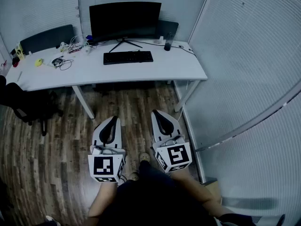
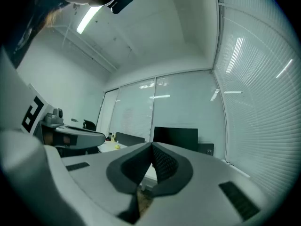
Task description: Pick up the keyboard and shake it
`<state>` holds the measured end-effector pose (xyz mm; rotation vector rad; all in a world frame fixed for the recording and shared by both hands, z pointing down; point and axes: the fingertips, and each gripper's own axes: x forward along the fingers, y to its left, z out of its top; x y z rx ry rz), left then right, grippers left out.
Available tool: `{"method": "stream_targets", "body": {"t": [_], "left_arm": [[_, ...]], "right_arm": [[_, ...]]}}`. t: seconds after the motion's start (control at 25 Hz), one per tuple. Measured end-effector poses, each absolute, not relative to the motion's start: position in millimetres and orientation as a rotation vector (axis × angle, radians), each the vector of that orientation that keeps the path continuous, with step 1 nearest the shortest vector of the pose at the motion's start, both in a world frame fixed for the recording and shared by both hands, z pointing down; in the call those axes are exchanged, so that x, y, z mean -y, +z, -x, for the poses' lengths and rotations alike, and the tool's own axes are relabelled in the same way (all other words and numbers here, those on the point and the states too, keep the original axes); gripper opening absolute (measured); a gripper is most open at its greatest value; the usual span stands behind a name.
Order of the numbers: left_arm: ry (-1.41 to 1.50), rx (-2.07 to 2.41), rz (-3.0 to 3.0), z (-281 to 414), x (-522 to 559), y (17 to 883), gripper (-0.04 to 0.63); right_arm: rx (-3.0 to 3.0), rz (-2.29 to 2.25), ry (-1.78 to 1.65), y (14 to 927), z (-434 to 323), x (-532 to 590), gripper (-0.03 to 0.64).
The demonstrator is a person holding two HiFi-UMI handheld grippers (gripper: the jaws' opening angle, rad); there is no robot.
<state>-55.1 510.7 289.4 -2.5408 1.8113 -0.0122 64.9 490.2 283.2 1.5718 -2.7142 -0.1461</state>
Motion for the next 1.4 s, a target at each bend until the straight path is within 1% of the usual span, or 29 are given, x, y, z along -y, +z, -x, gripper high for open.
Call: {"method": "stream_targets", "body": {"t": [0.2,0.4,0.44,0.48,0.52,0.6,0.76,1.12,1.4], "left_arm": [[0.01,-1.807,2.56,50.8,-486.4,290.1,0.028],[0.02,-1.835,2.632,49.0,-448.0,312.0,0.032],[0.018,-1.839,2.632,50.6,-438.3,316.0,0.052],[0.014,-1.842,2.63,52.7,-427.1,319.6,0.105],[0.013,-1.847,2.63,55.1,-414.4,322.7,0.124],[0.021,-1.859,2.632,58.5,-385.5,327.8,0.139],[0.069,-1.846,2.636,59.6,-322.0,327.5,0.191],[0.06,-1.939,2.584,54.9,-204.3,335.1,0.201],[0.035,-2.036,2.525,63.3,-158.8,343.7,0.201]], "right_arm": [[2.724,-1.571,-0.11,287.2,-71.3,-465.2,0.028],[2.683,-1.545,-0.034,314.6,-86.4,-423.5,0.031],[2.678,-1.548,-0.021,321.2,-90.0,-411.3,0.032],[2.675,-1.553,-0.005,327.4,-93.4,-397.5,0.035],[2.673,-1.556,0.015,333.2,-96.5,-382.5,0.053],[2.669,-1.553,0.055,343.1,-103.0,-350.6,0.151],[2.678,-1.525,0.084,351.5,-113.0,-282.6,0.155],[2.717,-1.451,0.123,354.9,-129.9,-137.0,0.156],[2.744,-1.395,0.157,361.3,-123.7,-79.2,0.156]]}}
